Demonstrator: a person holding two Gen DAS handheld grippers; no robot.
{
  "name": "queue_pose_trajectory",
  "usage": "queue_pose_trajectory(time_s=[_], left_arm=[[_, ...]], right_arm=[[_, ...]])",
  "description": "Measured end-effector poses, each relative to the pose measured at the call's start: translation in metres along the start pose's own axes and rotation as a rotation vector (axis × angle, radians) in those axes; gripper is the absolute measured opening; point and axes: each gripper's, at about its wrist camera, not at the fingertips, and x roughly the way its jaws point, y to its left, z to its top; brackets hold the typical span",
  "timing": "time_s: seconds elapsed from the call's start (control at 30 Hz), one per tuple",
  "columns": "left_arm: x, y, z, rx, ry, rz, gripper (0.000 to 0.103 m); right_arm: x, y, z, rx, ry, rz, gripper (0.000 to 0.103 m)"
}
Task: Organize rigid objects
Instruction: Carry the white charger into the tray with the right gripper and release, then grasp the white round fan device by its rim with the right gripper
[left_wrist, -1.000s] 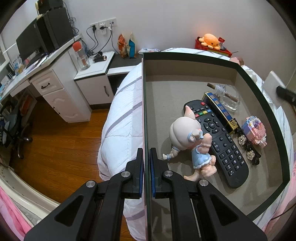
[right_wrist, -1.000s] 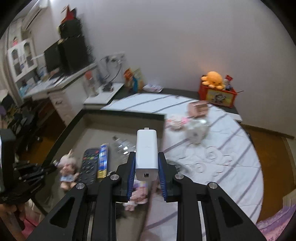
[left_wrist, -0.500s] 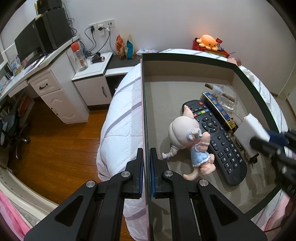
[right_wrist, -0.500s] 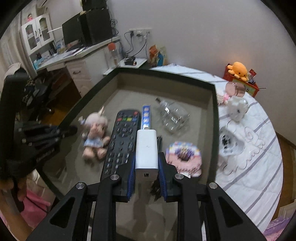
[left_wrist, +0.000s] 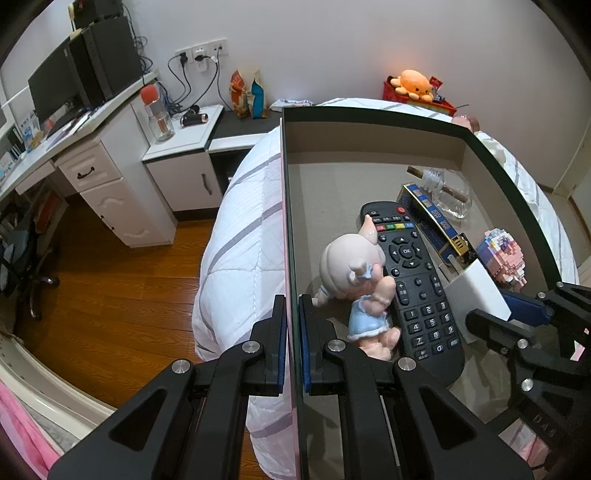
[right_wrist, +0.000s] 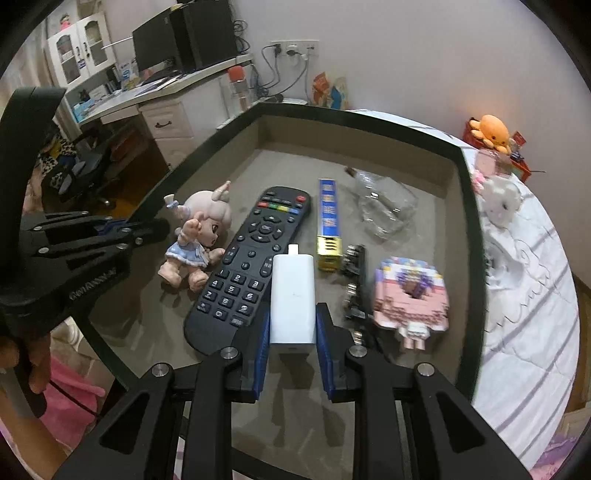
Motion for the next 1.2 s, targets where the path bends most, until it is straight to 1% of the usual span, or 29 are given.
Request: queue_pose_trajectory(time_s=[0.1,0.13,0.2,0.37,0.47,0.63,0.67,0.7,0.77,0.87,0.93,1.07,1.2], left_arm=[[0.0,0.0,0.0,0.0,-0.001,-0.001,0.006],[0.0,0.0,0.0,0.001,-0.001,-0.003,0.006],[0.001,0.001,0.0,-0.002,-0.001,-0.004,0.006],[0.001,0.001,0.0,-0.001,0.001,0.002,0.006],[0.001,0.0,0.0,0.0,0.0,0.006,0.006],[-0.001,-0.002,-0.001,0.0,0.003,0.009,0.006],[-0.001,-0.002,-0.001,0.0,0.003,0.009,0.006],[-0.001,-0.002,-0.001,0.0,0.003,0.008,0.006],[-0.001,-0.002,-0.001,-0.001,0.003,0.006,0.006],[-0.001,-0.001,0.0,-0.002,0.004,0.006,0.006],[-0.001,-0.001,0.0,0.0,0.003,0.009,0.006],[-0.001,-0.001,-0.001,0.002,0.003,0.018,0.006],[-0.001,-0.002,0.0,-0.001,0.006,0.021,0.006]], right_arm=[[0.0,-0.001,0.001,0.013,-0.012,-0.002,0.026],[-0.001,-0.003,0.0,0.019,-0.015,0.001,0.029],[-0.007,-0.006,-0.001,0.021,-0.033,-0.015,0.04],[-0.025,-0.02,0.0,0.057,-0.087,-0.057,0.04],[-0.037,-0.035,0.002,0.094,-0.126,-0.098,0.04],[-0.056,-0.058,0.002,0.152,-0.184,-0.139,0.04],[-0.062,-0.067,0.001,0.177,-0.206,-0.158,0.043],[-0.065,-0.074,0.0,0.188,-0.21,-0.168,0.05],[-0.073,-0.09,-0.005,0.224,-0.219,-0.212,0.055],[-0.074,-0.111,-0.01,0.249,-0.201,-0.249,0.055],[-0.067,-0.125,-0.015,0.263,-0.16,-0.276,0.055],[-0.046,-0.14,-0.018,0.274,-0.106,-0.243,0.055],[-0.039,-0.143,-0.016,0.288,-0.137,-0.18,0.055]])
